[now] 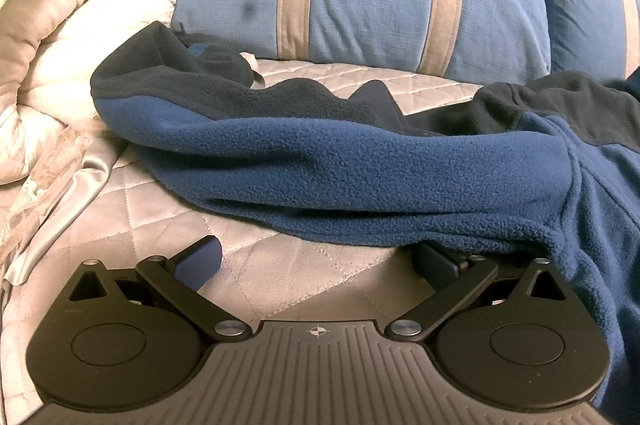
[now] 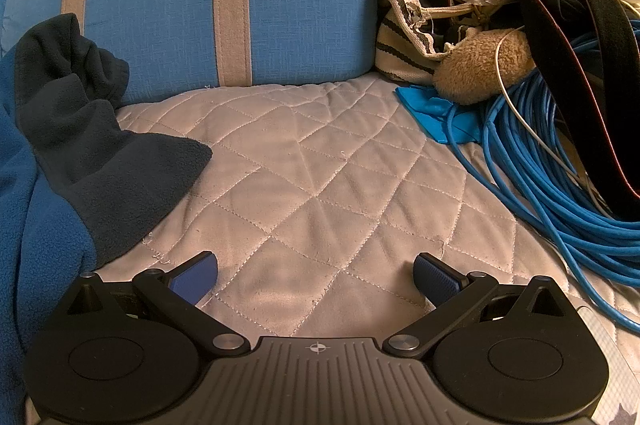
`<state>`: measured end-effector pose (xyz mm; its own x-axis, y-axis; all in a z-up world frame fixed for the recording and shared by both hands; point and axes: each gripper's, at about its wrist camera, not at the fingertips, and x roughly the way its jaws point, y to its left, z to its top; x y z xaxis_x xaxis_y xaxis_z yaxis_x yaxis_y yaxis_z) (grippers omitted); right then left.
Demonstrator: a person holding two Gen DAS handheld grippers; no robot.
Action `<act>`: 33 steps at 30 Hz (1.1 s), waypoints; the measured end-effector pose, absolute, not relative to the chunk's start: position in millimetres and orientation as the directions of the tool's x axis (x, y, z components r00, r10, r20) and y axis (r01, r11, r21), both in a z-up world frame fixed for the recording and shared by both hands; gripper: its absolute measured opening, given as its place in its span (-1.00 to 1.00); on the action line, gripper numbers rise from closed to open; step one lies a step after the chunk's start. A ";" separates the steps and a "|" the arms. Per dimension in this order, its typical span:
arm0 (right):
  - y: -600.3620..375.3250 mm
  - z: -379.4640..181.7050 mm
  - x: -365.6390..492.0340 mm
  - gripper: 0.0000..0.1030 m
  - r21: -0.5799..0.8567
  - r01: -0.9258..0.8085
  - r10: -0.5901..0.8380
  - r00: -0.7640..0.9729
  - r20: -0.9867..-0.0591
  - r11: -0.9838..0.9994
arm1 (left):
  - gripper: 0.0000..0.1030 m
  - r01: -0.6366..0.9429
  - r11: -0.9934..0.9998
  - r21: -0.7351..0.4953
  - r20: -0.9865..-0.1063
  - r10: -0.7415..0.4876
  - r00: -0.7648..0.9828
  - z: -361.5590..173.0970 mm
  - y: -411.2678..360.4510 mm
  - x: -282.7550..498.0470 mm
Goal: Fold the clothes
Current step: 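Move both grippers over the blue fleece jacket on the bed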
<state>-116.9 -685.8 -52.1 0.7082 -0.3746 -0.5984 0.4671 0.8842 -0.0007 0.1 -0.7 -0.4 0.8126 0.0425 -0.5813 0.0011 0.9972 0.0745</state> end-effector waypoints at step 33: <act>-572.0 72.2 -180.1 1.00 -0.191 0.397 -0.424 0.666 -0.614 0.898 | 1.00 -0.023 0.989 -0.143 -0.657 -0.078 0.750 68.6 24.3 -45.2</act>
